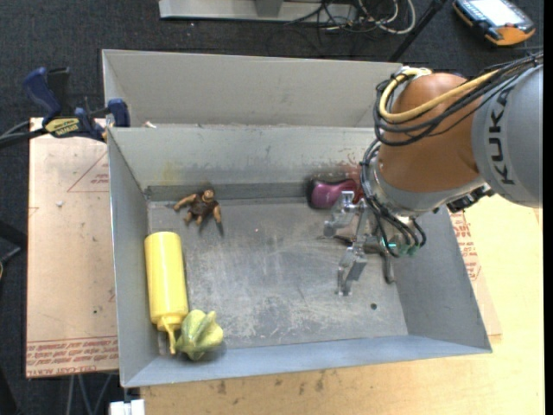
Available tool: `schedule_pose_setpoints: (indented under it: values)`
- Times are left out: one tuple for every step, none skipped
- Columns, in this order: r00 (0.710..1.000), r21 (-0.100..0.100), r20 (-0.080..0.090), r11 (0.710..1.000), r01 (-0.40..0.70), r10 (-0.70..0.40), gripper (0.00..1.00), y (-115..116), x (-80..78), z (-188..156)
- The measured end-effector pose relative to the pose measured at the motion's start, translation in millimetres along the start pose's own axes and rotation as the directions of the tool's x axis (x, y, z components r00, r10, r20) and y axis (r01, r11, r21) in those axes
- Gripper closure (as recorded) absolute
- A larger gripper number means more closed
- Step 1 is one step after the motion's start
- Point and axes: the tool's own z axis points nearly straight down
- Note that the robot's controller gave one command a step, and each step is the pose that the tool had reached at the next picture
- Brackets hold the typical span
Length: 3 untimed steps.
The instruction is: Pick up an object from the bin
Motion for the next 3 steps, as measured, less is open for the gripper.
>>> schedule_pose_setpoints:
  values:
    - [1.0,0.0,0.007,1.0,0.0,0.0,0.0,0.0,-1.6,-3.7]
    - [0.997,0.001,0.015,0.997,0.077,-0.077,0.0,-17.6,-29.2,35.3]
    - [0.993,0.002,0.017,0.994,0.113,-0.113,0.0,-37.0,-76.3,100.3]
